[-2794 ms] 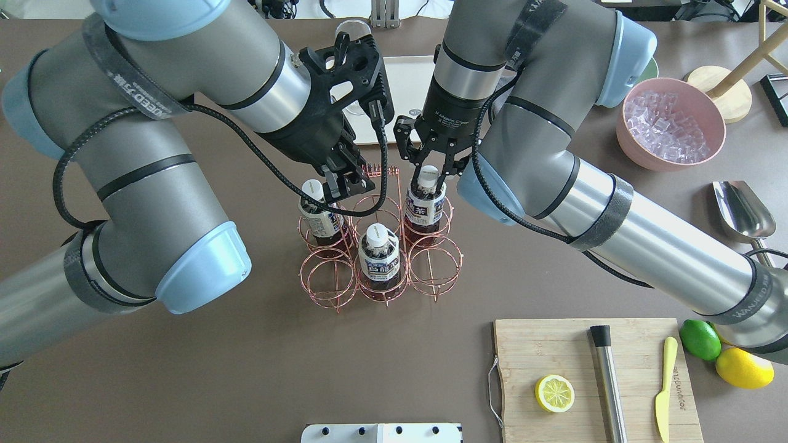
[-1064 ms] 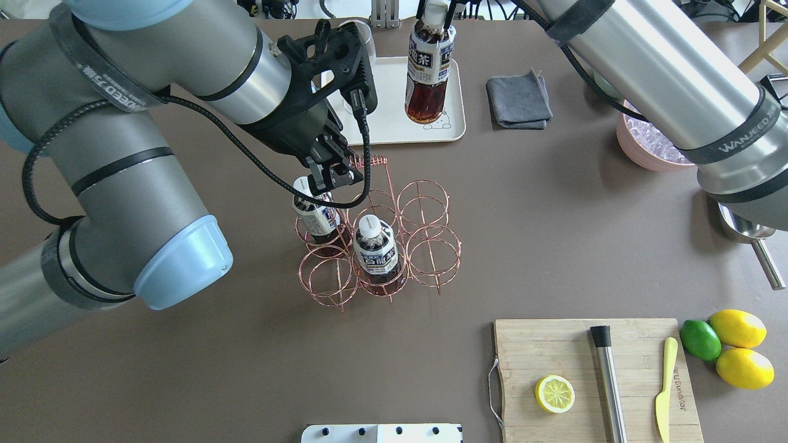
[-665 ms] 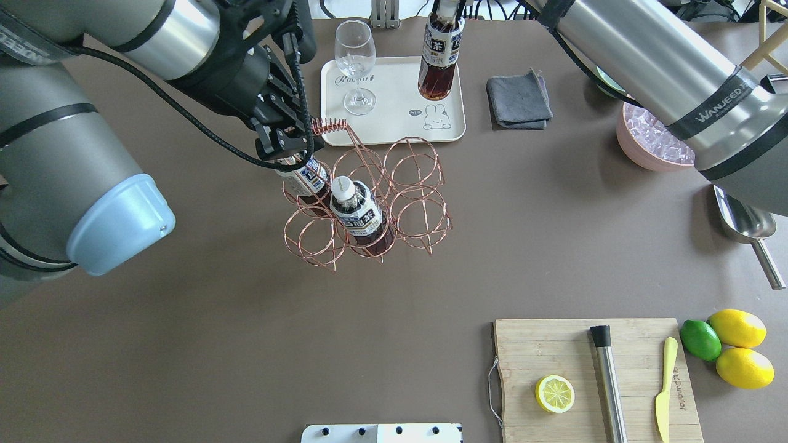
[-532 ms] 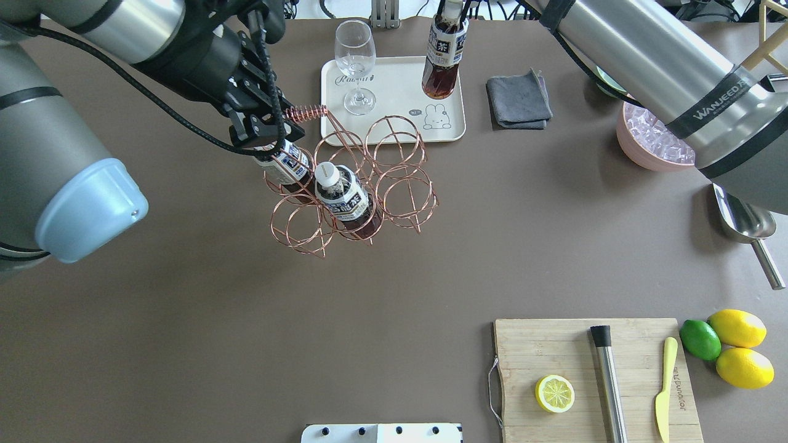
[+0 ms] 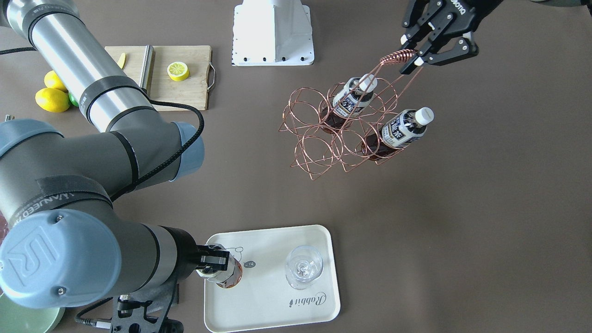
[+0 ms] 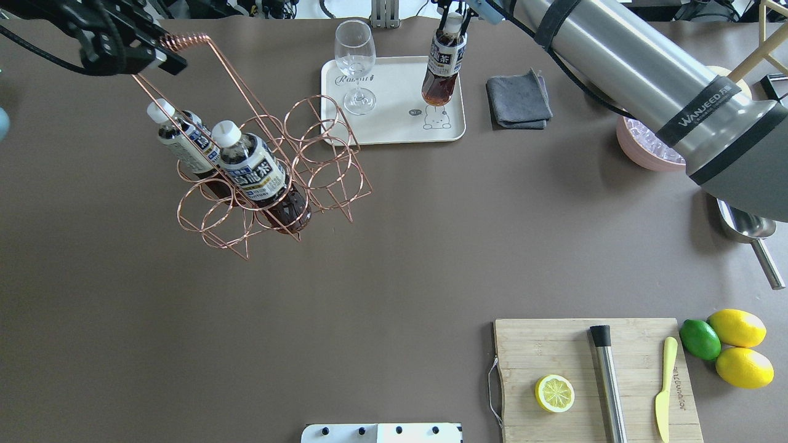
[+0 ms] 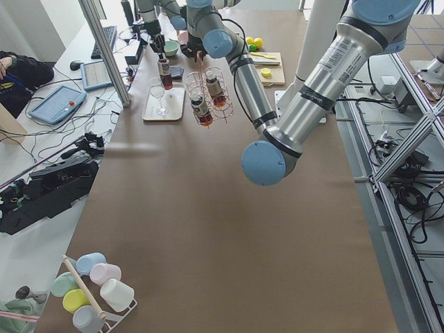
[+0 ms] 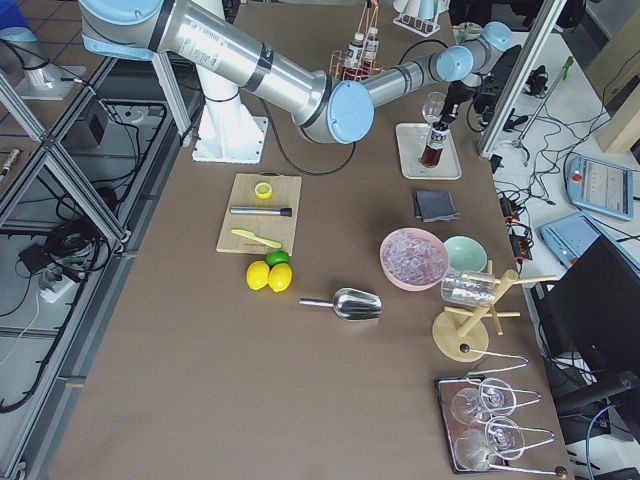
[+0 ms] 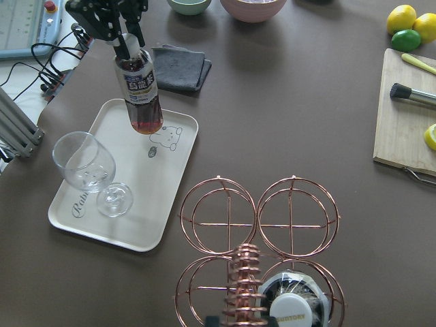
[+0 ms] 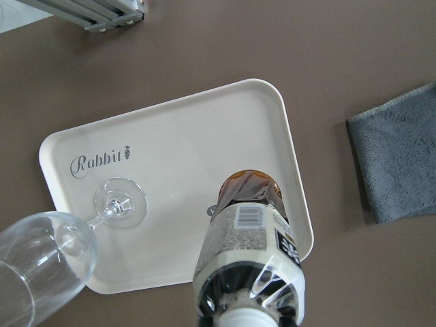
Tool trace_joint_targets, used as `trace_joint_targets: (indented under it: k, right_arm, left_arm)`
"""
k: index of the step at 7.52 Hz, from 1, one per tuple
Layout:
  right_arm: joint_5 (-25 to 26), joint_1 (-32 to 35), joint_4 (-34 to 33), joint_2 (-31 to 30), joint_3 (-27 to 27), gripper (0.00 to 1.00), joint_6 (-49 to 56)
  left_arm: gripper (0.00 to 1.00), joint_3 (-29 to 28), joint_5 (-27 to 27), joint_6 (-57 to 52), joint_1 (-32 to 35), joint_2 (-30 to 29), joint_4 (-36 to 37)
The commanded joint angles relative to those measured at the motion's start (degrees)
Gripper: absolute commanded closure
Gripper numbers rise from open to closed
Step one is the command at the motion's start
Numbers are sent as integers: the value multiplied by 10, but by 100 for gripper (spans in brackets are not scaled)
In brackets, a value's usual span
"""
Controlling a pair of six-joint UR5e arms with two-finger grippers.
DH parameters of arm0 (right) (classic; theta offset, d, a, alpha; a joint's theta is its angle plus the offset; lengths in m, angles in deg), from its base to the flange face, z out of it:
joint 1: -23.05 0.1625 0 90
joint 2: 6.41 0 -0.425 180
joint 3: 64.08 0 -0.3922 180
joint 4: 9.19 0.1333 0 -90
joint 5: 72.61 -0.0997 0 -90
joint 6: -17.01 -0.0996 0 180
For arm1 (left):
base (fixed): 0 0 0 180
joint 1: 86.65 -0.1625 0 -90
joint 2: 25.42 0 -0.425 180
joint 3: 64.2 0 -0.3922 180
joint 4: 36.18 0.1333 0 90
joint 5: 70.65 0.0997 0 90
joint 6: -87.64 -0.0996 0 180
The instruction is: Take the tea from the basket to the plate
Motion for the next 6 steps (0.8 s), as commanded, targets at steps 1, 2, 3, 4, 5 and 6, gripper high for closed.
trace_joint_targets:
  k: [1, 2, 3, 4, 5, 6]
  right_arm:
    - [29, -17, 12, 2, 5, 100, 18]
    - [30, -18, 12, 3, 5, 100, 19]
    - [29, -19, 12, 4, 4, 100, 18]
    - [29, -19, 12, 6, 4, 100, 18]
    - [30, -19, 12, 6, 5, 100, 18]
    - [29, -20, 12, 6, 5, 97, 18]
  left_arm:
    - [100, 0, -24, -121, 119, 89, 1]
    - [100, -10, -24, -164, 149, 113, 1]
    - [100, -32, -24, -213, 172, 128, 1]
    - [100, -59, -24, -244, 193, 130, 1]
    - [100, -87, -23, -284, 212, 129, 1]
    - [100, -110, -18, -316, 225, 129, 1]
